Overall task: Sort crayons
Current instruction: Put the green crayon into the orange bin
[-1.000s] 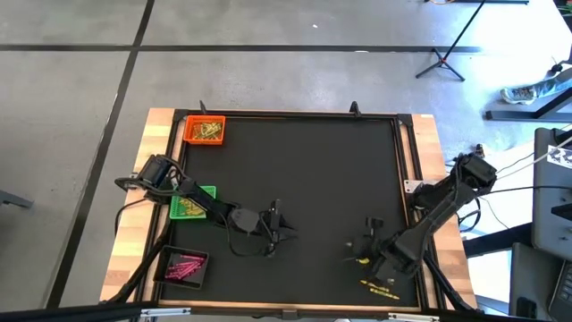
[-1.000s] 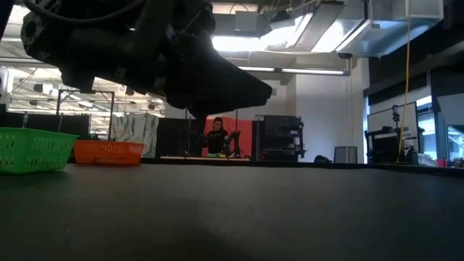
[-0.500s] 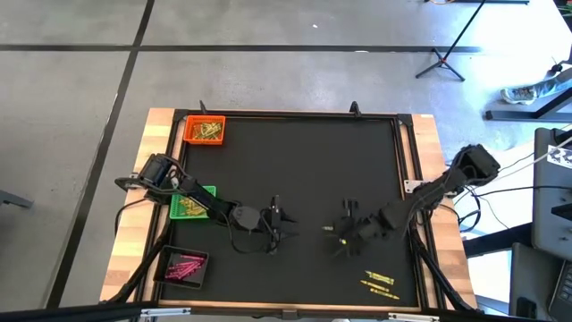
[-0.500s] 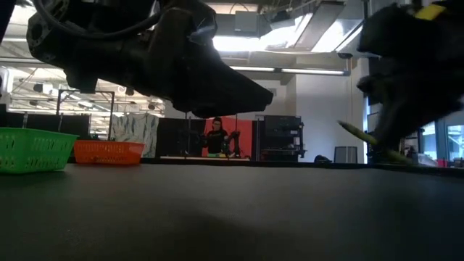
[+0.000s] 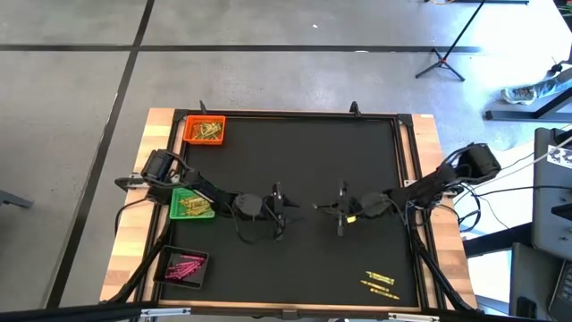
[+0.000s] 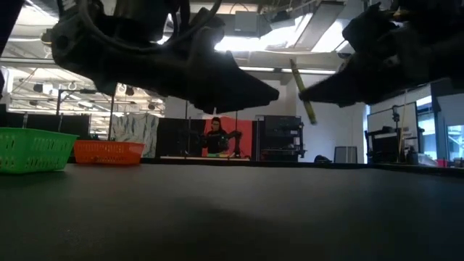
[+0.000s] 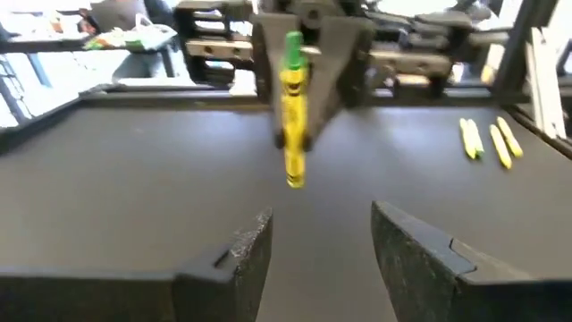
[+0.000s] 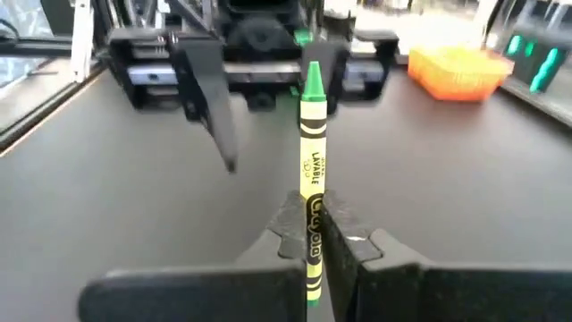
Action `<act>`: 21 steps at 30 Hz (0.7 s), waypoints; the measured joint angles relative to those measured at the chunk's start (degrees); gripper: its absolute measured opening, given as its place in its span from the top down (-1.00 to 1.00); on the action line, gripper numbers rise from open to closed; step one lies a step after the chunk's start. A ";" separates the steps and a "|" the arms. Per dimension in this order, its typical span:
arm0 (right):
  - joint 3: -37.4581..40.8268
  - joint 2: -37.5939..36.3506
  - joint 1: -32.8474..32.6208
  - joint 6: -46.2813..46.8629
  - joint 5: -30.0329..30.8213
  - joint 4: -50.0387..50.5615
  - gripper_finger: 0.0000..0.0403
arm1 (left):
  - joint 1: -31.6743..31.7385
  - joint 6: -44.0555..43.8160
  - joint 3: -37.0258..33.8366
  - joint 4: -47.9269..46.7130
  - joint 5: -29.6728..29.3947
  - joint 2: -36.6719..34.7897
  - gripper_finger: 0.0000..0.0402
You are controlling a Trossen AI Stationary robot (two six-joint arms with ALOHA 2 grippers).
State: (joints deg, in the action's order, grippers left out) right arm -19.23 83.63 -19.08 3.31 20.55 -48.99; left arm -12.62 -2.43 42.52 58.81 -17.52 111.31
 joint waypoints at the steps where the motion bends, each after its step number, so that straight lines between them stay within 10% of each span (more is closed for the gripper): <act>1: 0.20 0.81 0.44 -1.46 -0.11 -2.37 0.96 | 0.53 0.00 0.00 0.98 0.00 0.00 0.14; 21: -2.55 8.90 5.00 -11.32 -3.70 -16.21 0.95 | 4.26 1.34 2.44 9.55 6.38 -0.02 0.27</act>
State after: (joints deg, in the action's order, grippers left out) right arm -21.79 92.53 -14.08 -8.00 16.84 -65.20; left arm -8.36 -1.09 44.97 68.36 -11.13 111.28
